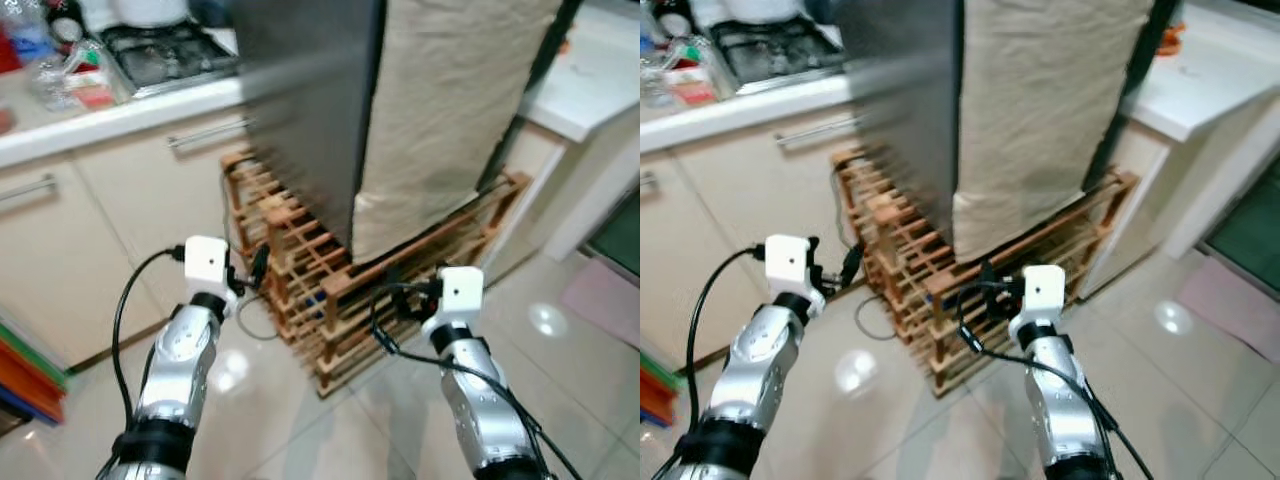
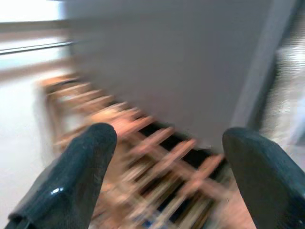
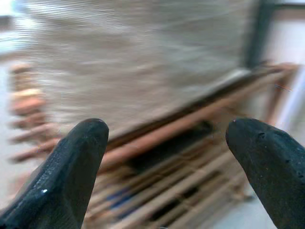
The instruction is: Restocking fridge
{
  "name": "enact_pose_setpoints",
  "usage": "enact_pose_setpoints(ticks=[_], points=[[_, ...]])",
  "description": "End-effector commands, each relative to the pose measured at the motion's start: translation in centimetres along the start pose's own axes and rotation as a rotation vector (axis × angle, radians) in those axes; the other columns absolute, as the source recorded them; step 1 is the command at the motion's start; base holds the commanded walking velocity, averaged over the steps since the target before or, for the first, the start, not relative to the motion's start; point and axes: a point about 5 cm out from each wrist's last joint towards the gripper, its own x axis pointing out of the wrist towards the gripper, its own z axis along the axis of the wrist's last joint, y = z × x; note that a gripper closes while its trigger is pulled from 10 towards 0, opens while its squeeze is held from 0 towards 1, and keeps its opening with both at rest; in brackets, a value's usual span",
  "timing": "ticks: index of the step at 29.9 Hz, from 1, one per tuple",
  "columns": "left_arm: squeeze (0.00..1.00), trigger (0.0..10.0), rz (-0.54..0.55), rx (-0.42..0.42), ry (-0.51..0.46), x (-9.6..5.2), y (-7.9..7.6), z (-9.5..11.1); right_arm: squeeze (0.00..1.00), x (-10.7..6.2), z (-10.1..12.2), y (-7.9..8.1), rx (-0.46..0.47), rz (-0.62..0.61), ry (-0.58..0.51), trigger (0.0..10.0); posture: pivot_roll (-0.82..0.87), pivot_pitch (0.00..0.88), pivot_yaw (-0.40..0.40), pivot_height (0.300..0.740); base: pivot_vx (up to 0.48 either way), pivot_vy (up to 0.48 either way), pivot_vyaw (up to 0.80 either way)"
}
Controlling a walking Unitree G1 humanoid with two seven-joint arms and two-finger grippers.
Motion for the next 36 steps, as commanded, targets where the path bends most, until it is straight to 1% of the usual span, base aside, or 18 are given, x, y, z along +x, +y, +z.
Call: enact_pose_setpoints(ticks=[1, 9, 13, 14, 15, 16, 17, 19, 22, 24, 28, 30, 32, 33, 36], points=[[0.00, 10.0, 0.006, 0.006, 0.012, -0.1, 0.5, -0.1, 0.00, 0.2, 0.3, 0.4, 0.009, 0.003, -0.013, 10.0, -0.02, 0.000, 0.004, 0.740, 0.000, 0.000, -0.51], [0.00, 10.0, -0.003, 0.003, -0.003, 0.5, 0.5, 0.4, 0.00, 0.2, 0.6, 0.3, -0.012, -0.010, -0.030, 10.0, -0.03, 0.000, 0.006, 0.740, 0.000, 0.000, -0.51], [0.00, 10.0, 0.000, 0.023, -0.011, 0.6, 0.5, 0.7, 0.00, 0.2, 0.8, 0.1, -0.038, -0.025, -0.042, 10.0, -0.03, 0.000, 0.006, 0.736, 0.000, 0.000, -0.49], [0.00, 10.0, 0.005, 0.030, -0.027, 0.7, 0.6, 1.0, 0.00, 0.2, 1.5, -0.4, -0.058, -0.063, -0.090, 10.0, -0.03, 0.000, 0.007, 0.728, 0.000, 0.000, -0.46], [0.00, 10.0, 0.011, 0.038, -0.037, 0.8, 0.8, 1.3, 0.00, 0.2, 1.8, -0.7, -0.067, -0.089, -0.114, 10.0, -0.03, 0.000, 0.007, 0.724, 0.000, 0.000, -0.46], [0.00, 10.0, 0.011, 0.038, -0.037, 0.8, 0.8, 1.3, 0.00, 0.2, 1.8, -0.7, -0.067, -0.089, -0.114, 10.0, -0.03, 0.000, 0.007, 0.724, 0.000, 0.000, -0.46], [0.00, 10.0, 0.046, 0.047, -0.080, 1.0, 1.4, 2.3, 0.00, 0.2, 2.5, -1.6, -0.072, -0.152, -0.150, 10.0, -0.03, 0.000, 0.007, 0.715, 0.000, 0.000, -0.44], [0.00, 10.0, 0.079, 0.042, -0.140, 1.3, 2.1, 3.7, 0.00, 0.3, 3.0, -2.2, -0.076, -0.185, -0.169, 10.0, -0.03, 0.000, 0.008, 0.707, 0.000, 0.000, -0.22], [0.00, 10.0, 0.061, 0.030, -0.139, 1.4, 2.1, 3.9, 0.00, 0.4, 2.8, -2.2, -0.087, -0.184, -0.162, 10.0, -0.02, 0.000, 0.008, 0.707, 0.000, 0.000, 0.00], [0.00, 10.0, 0.055, 0.038, -0.133, 1.4, 2.0, 3.8, 0.00, 0.4, 2.8, -2.2, -0.088, -0.180, -0.158, 10.0, -0.02, 0.000, 0.008, 0.707, 0.000, 0.000, 0.00], [0.00, 10.0, 0.016, 0.017, -0.122, 1.6, 1.2, 3.6, 0.00, 0.3, 2.6, -1.9, -0.101, -0.174, -0.157, 10.0, -0.02, 0.000, 0.006, 0.707, 0.000, 0.000, 0.00], [0.00, 10.0, -0.018, 0.022, -0.123, 2.1, 0.5, 4.0, 0.00, 0.3, 2.6, -1.8, -0.105, -0.171, -0.158, 10.0, -0.02, 0.000, 0.002, 0.707, 0.000, 0.000, 0.00], [0.00, 10.0, -0.022, 0.043, -0.111, 3.1, 0.5, 4.7, 0.00, 0.4, 2.5, -1.5, -0.106, -0.155, -0.155, 10.0, -0.03, 0.000, 0.003, 0.707, 0.000, 0.000, 0.00], [0.00, 10.0, -0.020, 0.047, -0.109, 3.3, 0.6, 4.9, 0.00, 0.4, 2.5, -1.5, -0.106, -0.149, -0.155, 10.0, -0.03, 0.000, 0.004, 0.707, 0.000, 0.000, 0.00], [0.00, 10.0, -0.035, 0.066, -0.109, 3.4, 0.8, 5.1, 0.00, 0.4, 2.6, -1.5, -0.106, -0.148, -0.156, 10.0, -0.03, 0.000, 0.006, 0.707, 0.000, 0.000, 0.00]])
